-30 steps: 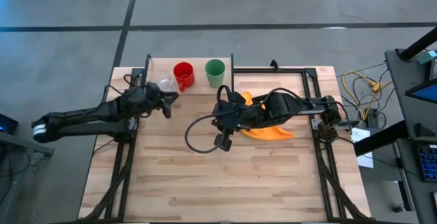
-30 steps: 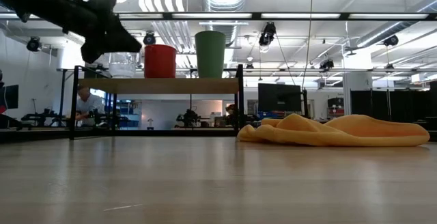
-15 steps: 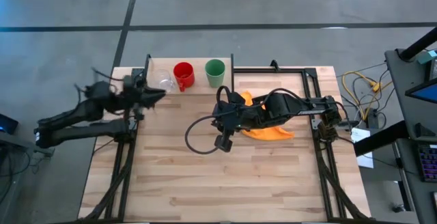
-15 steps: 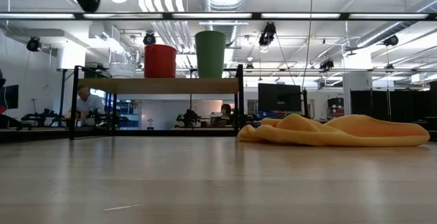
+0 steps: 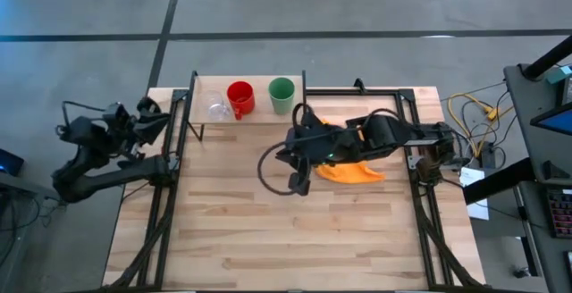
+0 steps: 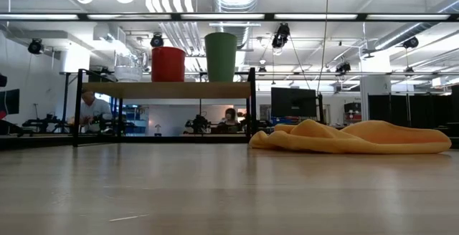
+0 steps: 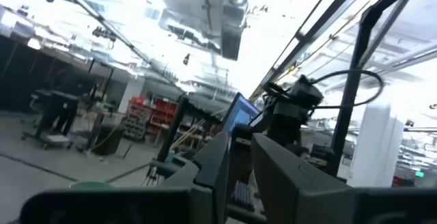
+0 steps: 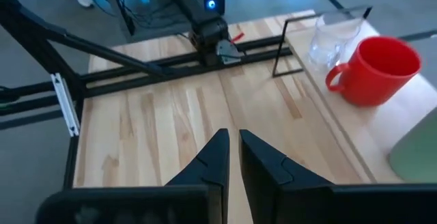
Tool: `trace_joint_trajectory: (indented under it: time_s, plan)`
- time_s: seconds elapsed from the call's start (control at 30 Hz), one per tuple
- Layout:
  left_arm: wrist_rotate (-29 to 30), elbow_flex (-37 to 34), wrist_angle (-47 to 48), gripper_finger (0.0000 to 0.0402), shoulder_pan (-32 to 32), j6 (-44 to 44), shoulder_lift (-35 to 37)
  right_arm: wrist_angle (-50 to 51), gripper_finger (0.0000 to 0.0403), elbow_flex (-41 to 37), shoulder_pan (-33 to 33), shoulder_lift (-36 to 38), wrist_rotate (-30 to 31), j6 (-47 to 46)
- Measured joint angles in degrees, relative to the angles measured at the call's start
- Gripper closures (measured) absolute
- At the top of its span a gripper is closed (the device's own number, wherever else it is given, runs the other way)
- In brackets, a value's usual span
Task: Stack small to large cups/mugs on shelf
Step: Return to Home Position
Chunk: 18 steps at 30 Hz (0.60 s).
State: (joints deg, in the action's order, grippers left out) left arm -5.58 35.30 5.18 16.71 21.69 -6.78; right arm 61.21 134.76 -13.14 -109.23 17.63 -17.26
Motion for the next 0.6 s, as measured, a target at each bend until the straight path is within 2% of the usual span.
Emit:
trace_joint_trajectory:
  time_s: [0.17,0.27,0.47,0.6]
  plan:
    - [-0.01,-0.28,0.47,0.0347,0.00,-0.36,3.50,-0.04,0.0374,0.00,-0.61,2.82,0.02,1.26]
    - [-0.02,-0.66,0.97,0.0347,0.00,-4.00,4.87,0.47,0.0374,0.00,-1.19,4.31,0.00,1.91]
    - [0.04,-1.26,4.90,0.0347,0.00,-8.87,4.31,0.53,0.0374,0.00,-2.86,6.74,0.68,2.34]
    - [0.08,-2.89,6.63,0.0347,0.00,-9.03,2.86,0.82,0.0374,0.00,-4.60,8.39,7.85,1.61]
